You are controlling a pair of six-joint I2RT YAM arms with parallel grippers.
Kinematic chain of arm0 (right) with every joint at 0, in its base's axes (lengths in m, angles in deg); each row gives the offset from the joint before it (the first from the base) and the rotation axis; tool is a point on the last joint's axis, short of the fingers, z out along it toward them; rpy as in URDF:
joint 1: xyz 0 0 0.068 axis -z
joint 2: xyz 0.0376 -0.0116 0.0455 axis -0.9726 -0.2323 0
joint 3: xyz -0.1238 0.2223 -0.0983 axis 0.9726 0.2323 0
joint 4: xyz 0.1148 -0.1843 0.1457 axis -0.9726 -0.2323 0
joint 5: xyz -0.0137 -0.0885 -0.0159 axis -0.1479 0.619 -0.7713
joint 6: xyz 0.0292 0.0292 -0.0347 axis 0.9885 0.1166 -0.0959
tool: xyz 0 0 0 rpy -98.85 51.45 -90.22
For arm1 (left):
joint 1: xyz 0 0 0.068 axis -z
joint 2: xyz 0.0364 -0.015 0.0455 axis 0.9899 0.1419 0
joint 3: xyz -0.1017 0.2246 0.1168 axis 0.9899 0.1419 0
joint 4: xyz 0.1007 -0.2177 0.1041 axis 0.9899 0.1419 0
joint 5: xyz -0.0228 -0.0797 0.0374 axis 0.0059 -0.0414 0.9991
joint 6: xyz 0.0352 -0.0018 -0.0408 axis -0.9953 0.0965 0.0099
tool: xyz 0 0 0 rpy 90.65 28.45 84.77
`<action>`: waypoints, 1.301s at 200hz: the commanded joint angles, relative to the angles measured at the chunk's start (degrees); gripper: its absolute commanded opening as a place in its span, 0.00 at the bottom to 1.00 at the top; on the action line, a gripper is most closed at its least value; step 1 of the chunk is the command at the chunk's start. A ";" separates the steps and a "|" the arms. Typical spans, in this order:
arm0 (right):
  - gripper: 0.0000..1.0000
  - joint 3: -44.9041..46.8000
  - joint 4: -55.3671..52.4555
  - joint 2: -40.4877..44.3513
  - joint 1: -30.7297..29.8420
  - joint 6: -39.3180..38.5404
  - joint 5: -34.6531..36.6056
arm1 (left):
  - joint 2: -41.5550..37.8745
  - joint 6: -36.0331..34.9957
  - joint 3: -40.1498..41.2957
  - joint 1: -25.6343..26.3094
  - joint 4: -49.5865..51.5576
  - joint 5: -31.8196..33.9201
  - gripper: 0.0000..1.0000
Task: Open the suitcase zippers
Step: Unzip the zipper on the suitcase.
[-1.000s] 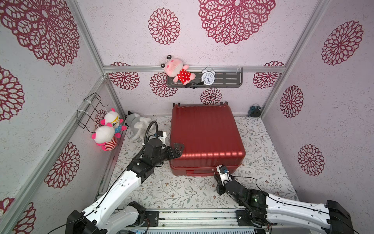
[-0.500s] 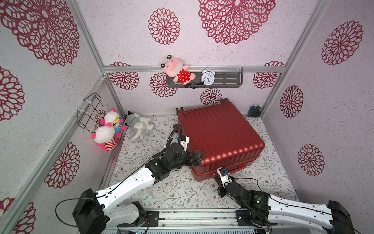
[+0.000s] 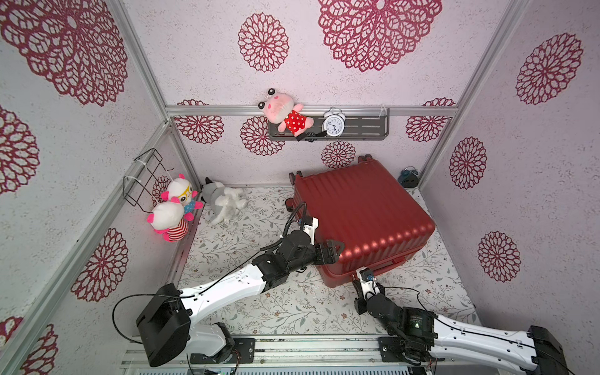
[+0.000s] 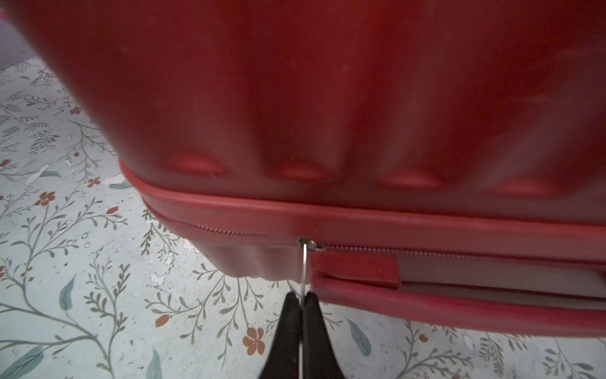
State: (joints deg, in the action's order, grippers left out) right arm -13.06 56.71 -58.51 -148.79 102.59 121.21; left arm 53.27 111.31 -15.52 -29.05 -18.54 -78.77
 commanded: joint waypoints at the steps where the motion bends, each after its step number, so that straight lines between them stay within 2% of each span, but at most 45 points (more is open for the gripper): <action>1: 0.00 -1.44 8.06 0.51 -3.76 -1.70 -10.64 | 3.40 -3.91 -0.64 4.85 -7.69 -7.93 1.00; 71: 0.00 -1.26 6.50 5.67 -4.88 -1.21 -11.01 | -4.79 -7.28 -0.15 4.60 2.53 -1.63 0.98; 138: 0.00 -2.34 14.28 -3.36 -5.11 -1.71 -11.93 | -4.45 -5.86 0.60 4.51 1.21 -3.31 0.98; 183: 0.00 -3.29 14.22 -5.29 -5.44 -1.44 -10.66 | -17.09 -8.24 2.71 3.37 11.36 6.74 0.98; 196: 0.00 -3.17 14.25 -5.15 -5.55 -1.35 -10.51 | -20.76 -7.86 3.54 1.68 14.64 8.02 0.98; 217: 0.00 -3.31 14.18 -5.36 -5.53 -1.39 -10.36 | -25.99 -6.57 5.86 -3.87 17.93 7.51 0.98; 238: 0.00 -3.66 14.38 -6.02 -5.51 -1.27 -10.09 | -29.08 -5.77 7.61 -11.97 19.20 2.83 0.98; 260: 0.00 -4.13 13.96 -6.61 -5.55 -1.19 -9.75 | -28.40 -5.52 8.13 -22.26 19.28 -3.78 0.98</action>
State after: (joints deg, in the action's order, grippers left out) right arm -14.19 67.26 -64.69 -152.90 102.46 114.26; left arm 23.85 105.19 -8.48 -43.12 -2.35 -76.15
